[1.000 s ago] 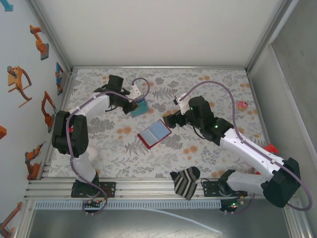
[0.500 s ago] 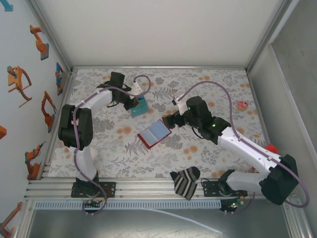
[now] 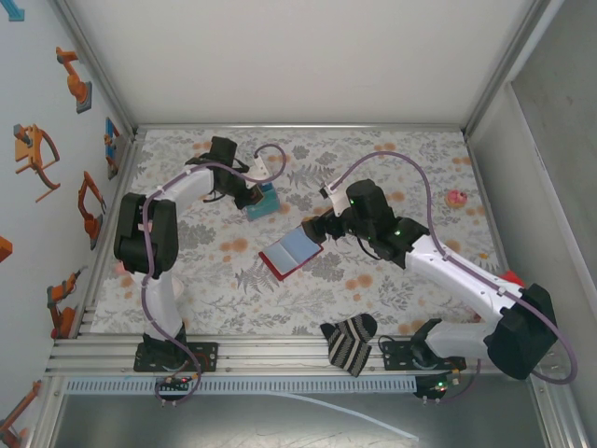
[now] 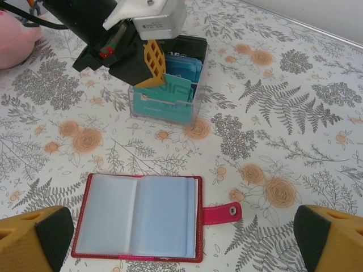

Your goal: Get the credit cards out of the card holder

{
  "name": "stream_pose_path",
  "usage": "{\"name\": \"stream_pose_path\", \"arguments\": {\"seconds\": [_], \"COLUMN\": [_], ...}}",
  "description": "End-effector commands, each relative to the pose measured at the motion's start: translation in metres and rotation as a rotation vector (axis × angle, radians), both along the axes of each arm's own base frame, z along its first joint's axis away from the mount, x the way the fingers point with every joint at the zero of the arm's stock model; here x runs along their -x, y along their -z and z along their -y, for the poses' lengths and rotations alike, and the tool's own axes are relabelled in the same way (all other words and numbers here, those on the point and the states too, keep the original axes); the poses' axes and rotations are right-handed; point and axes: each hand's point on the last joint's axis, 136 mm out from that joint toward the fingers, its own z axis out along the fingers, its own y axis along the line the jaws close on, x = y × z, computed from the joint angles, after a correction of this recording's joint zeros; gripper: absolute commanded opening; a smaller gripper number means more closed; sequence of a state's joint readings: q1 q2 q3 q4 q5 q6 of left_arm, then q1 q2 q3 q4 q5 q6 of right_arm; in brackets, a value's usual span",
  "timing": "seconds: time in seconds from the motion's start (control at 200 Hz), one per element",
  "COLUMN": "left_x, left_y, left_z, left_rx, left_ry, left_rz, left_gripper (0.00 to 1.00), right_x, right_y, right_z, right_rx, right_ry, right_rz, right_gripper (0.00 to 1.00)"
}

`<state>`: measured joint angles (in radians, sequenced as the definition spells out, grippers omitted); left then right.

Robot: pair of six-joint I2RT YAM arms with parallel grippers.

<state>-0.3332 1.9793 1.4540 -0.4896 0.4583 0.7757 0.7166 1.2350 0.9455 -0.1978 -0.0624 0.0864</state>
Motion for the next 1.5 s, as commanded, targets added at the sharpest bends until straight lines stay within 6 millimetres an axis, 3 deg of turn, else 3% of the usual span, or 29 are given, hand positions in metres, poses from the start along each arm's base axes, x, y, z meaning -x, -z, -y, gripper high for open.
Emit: {"name": "stream_pose_path", "arguments": {"seconds": [0.0,0.235,0.541,1.107,1.287,1.497], "left_x": [-0.002,0.001,0.019,0.038,0.032,0.026], "left_y": [0.004,0.010,0.008,0.009,0.004,-0.017], "left_z": [0.001,0.004,0.014,0.013,0.012,0.011], "left_rx": [-0.002,0.009,0.068,0.060,0.052,0.057], "left_ry": [0.036,0.069,0.155,0.221,0.177,0.151], "left_rz": [0.000,-0.007,-0.021,-0.099,-0.108,-0.047], "left_gripper": [0.00,0.00,0.00,0.00,0.18,0.24], "right_x": [-0.001,0.000,0.000,0.001,0.001,0.000], "right_y": [-0.014,-0.012,-0.013,-0.011,-0.011,-0.015], "right_z": [-0.007,-0.007,-0.008,-0.008,-0.008,-0.003], "right_rx": [-0.037,-0.036,-0.044,-0.044,-0.040,-0.037], "right_ry": [-0.008,-0.010,-0.013,-0.015,-0.013,0.010], "right_rz": [0.002,-0.008,-0.010,-0.018,-0.020,0.000], "right_gripper": [0.99,0.99,0.99,0.99,0.99,0.99]}}
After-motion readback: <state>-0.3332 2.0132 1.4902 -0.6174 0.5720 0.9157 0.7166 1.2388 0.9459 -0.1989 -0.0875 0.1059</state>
